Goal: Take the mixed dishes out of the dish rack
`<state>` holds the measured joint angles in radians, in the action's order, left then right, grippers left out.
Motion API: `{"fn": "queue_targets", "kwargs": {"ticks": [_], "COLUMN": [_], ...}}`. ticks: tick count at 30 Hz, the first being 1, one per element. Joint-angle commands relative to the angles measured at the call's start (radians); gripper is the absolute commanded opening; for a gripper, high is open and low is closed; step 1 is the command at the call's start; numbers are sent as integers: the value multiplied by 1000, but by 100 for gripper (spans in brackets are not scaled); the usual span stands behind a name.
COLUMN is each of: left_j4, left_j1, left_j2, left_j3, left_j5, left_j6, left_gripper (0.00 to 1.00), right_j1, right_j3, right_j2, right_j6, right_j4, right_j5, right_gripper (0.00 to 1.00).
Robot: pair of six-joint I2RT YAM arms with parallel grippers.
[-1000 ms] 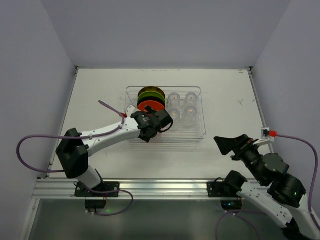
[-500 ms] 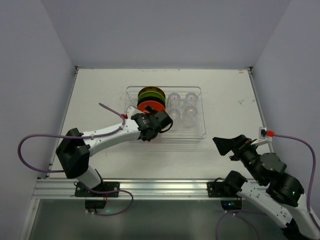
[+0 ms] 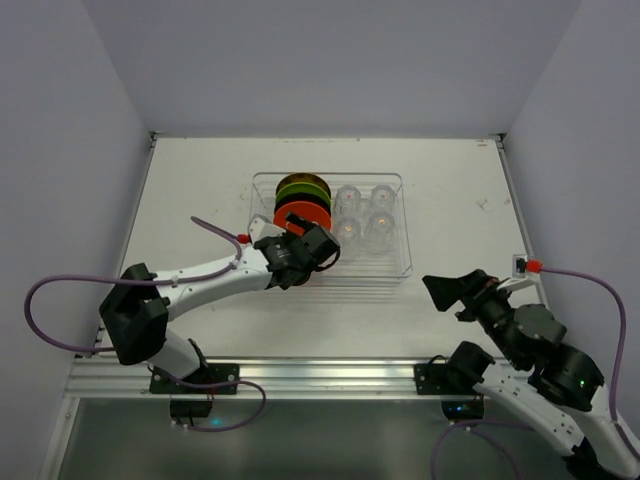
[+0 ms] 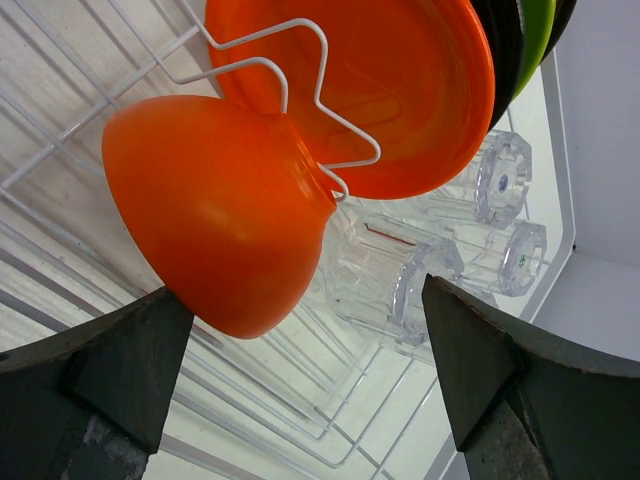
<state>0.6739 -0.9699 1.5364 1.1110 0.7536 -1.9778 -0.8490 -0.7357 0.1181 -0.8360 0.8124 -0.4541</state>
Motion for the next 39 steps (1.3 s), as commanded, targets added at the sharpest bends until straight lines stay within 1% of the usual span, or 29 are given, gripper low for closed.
{"fn": "queue_targets", "kwargs": {"ticks": [1, 5, 17, 23, 25, 31, 39], "left_j4": [-65, -76, -145, -232, -258, -257, -261], "left_j1": [-10, -23, -29, -32, -36, -39, -43], "left_j2": [45, 54, 42, 39, 33, 31, 34], "left_j3": [-86, -94, -157, -229, -246, -252, -255], "left_j5": [59, 102, 127, 133, 148, 150, 153], "left_j6": [-651, -651, -655, -655, -651, -653, -653], "left_gripper": [100, 100, 97, 97, 95, 92, 81], "right_j1": [-1, -2, -2, -2, -2, -2, -2], "right_j3": [10, 16, 36, 50, 53, 64, 67], "right_j2": [26, 40, 54, 55, 58, 68, 55], "right_j6": [12, 25, 26, 28, 29, 28, 29], "right_j4": [-18, -30, -42, -55, -62, -90, -81], "right_j5": [-17, 0, 18, 31, 38, 63, 71], "right_gripper": [99, 99, 99, 99, 99, 99, 99]}}
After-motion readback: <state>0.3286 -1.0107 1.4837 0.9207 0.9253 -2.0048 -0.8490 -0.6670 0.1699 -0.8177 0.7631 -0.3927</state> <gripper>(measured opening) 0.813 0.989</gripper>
